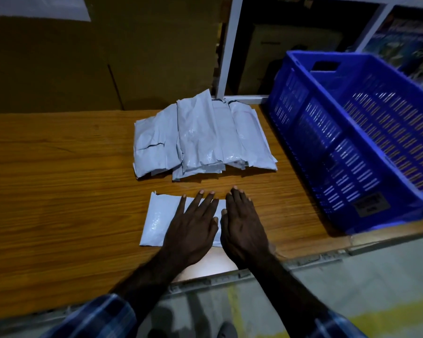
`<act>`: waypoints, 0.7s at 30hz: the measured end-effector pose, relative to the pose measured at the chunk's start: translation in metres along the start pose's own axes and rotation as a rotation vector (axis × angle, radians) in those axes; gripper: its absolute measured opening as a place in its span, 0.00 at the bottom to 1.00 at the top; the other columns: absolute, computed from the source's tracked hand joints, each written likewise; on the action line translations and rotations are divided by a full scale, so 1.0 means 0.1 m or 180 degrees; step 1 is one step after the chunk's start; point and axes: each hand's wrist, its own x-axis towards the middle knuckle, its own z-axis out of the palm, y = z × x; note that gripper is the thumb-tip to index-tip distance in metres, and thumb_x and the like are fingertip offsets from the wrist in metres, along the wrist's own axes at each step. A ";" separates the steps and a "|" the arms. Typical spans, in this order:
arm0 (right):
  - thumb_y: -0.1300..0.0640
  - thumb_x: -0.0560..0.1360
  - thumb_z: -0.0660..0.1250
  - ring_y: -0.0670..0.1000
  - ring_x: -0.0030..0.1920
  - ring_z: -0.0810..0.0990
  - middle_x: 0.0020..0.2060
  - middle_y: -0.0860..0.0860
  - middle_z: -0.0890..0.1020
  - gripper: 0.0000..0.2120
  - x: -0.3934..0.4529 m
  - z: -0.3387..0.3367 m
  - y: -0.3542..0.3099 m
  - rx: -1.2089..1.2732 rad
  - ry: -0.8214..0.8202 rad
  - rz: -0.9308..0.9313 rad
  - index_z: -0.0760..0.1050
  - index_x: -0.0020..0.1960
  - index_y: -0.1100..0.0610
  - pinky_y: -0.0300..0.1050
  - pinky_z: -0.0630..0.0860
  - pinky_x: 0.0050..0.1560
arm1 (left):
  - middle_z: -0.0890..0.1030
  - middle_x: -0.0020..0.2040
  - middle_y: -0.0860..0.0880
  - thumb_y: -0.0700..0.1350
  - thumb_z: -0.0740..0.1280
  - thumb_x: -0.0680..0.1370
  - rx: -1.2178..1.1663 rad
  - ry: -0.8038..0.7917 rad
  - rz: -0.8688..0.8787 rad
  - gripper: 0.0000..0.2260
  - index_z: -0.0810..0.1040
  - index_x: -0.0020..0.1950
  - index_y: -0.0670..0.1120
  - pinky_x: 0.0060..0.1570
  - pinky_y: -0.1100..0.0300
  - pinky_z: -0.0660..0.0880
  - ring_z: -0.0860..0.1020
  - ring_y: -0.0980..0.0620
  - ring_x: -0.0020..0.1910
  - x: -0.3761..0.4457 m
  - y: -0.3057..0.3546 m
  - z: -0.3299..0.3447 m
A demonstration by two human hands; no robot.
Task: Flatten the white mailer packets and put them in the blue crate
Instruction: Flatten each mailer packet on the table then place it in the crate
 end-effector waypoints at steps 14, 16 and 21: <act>0.54 0.80 0.50 0.62 0.73 0.67 0.70 0.64 0.71 0.26 0.06 0.00 -0.21 -0.0389 -0.0160 -0.0507 0.69 0.71 0.68 0.59 0.57 0.75 | 0.72 0.71 0.44 0.50 0.49 0.81 0.0140 0.0039 0.0020 0.24 0.71 0.72 0.41 0.71 0.41 0.59 0.65 0.44 0.74 -0.18 -0.22 -0.08; 0.55 0.81 0.51 0.61 0.74 0.66 0.71 0.64 0.70 0.25 0.00 0.05 -0.24 -0.0422 -0.0145 -0.0535 0.69 0.71 0.68 0.59 0.59 0.75 | 0.71 0.73 0.44 0.50 0.49 0.81 0.0086 -0.0012 -0.0029 0.25 0.69 0.73 0.42 0.71 0.41 0.60 0.63 0.45 0.75 -0.19 -0.22 -0.07; 0.54 0.83 0.49 0.61 0.73 0.67 0.71 0.64 0.70 0.25 -0.01 0.06 -0.23 -0.0463 -0.0088 -0.0589 0.69 0.71 0.69 0.59 0.61 0.74 | 0.66 0.76 0.45 0.51 0.47 0.82 0.0042 -0.0058 -0.0095 0.25 0.66 0.76 0.43 0.72 0.42 0.58 0.60 0.47 0.77 -0.19 -0.22 -0.04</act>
